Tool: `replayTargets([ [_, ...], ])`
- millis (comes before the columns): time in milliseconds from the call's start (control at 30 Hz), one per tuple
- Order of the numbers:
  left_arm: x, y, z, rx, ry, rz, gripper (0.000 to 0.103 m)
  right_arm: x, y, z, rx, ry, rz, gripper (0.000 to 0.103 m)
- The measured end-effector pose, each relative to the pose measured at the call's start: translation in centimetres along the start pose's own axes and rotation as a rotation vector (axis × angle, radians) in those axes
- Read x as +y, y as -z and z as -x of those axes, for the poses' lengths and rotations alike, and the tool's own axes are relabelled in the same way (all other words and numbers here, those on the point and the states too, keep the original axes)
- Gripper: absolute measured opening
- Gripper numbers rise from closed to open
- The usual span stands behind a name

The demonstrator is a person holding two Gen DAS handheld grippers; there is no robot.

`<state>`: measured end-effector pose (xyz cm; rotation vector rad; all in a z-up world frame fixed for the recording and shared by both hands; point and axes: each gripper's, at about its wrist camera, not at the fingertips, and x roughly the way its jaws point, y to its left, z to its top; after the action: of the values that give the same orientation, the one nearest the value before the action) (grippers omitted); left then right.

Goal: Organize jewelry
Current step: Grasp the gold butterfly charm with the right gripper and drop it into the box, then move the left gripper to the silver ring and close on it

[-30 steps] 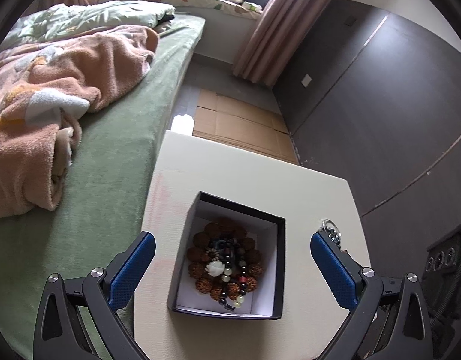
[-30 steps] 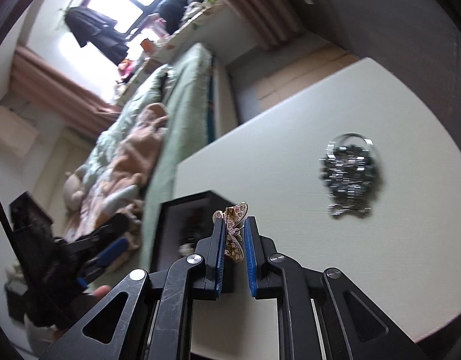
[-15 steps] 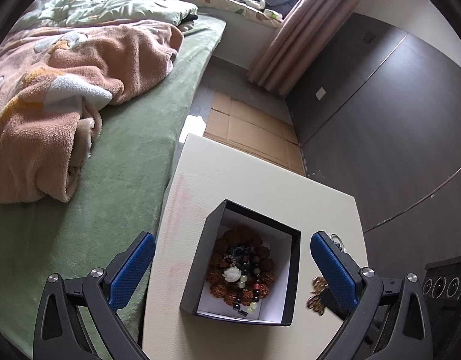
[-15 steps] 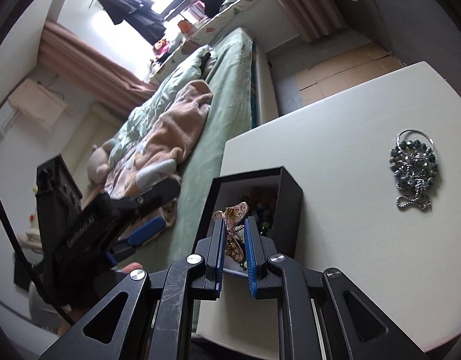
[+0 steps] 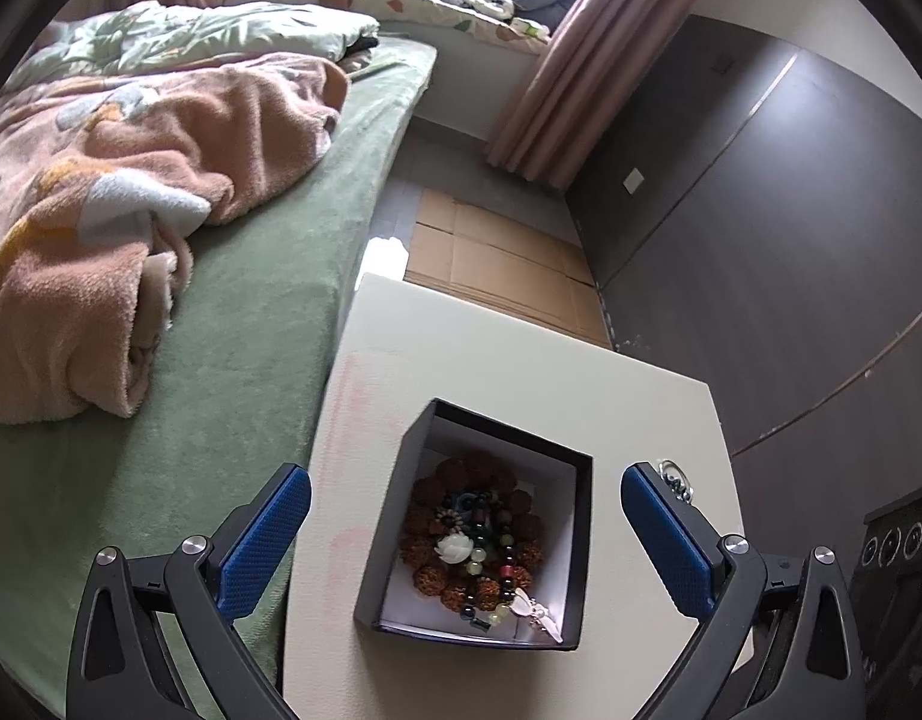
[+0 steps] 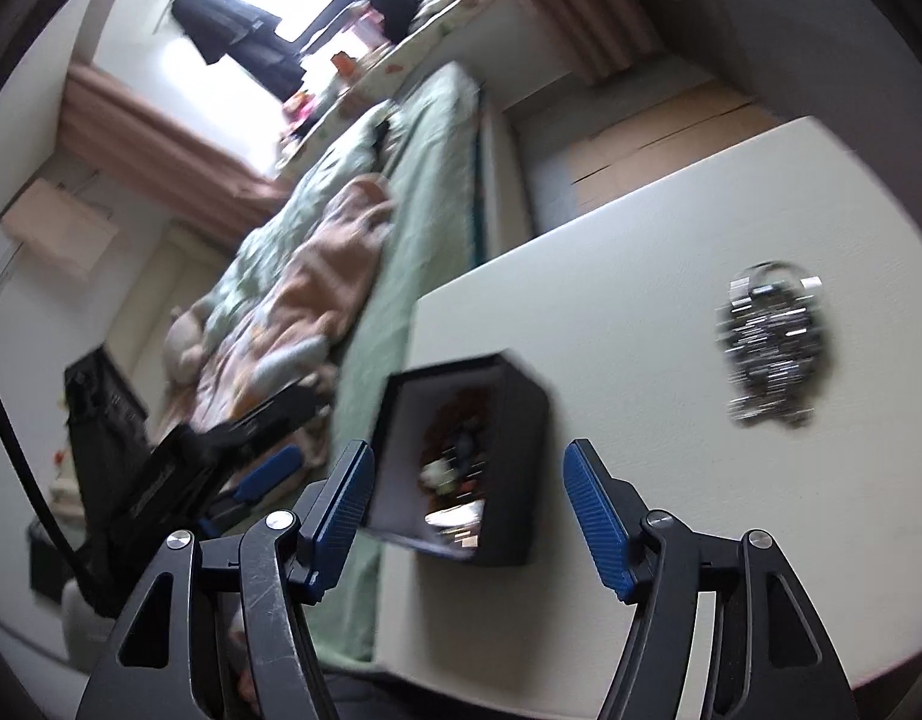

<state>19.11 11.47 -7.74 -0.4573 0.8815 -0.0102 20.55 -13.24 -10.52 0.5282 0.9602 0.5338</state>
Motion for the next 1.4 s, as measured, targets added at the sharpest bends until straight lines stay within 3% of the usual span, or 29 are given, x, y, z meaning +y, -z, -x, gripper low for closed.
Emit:
replayTargets([
  [400, -5.6, 1.0, -0.4, -0.001, 0.041, -0.184, 0.103, -7.2, -1.4, 4.3, -0.064, 0.098, -0.157, 0.066],
  [567, -8.8, 1.3, -1.3, 0.037, 0.062, -0.275, 0.101, -9.3, -1.8, 5.1, -0.086, 0.158, -0.215, 0.066],
  [767, -12.5, 1.5, -3.2, 0.108, 0.095, -0.347, 0.087, -12.3, -1.9, 6.4, -0.104, 0.143, -0.336, 0.066],
  [833, -13.7, 1.7, -4.2, 0.134, 0.094, -0.375, 0.078, -12.8, -2.0, 6.8, -0.111, 0.145, -0.359, 0.066],
  [967, -15.4, 1.9, -6.4, 0.185, 0.096, -0.407, 0.074, -14.0, -1.9, 7.4, -0.118, 0.123, -0.402, 0.066],
  [1033, -16.2, 1.9, -7.6, 0.212, 0.098, -0.412, 0.067, -14.5, -1.9, 7.7, -0.120, 0.137, -0.414, 0.066],
  [1200, -17.8, 1.5, -9.9, 0.235, 0.090, -0.420, 0.063, -16.2, -1.7, 8.2, -0.113, 0.120, -0.475, 0.066],
  [1400, -19.1, 1.2, -13.6, 0.279, 0.076, -0.428, 0.046, -17.4, -1.4, 8.3, -0.102, 0.094, -0.527, 0.066],
])
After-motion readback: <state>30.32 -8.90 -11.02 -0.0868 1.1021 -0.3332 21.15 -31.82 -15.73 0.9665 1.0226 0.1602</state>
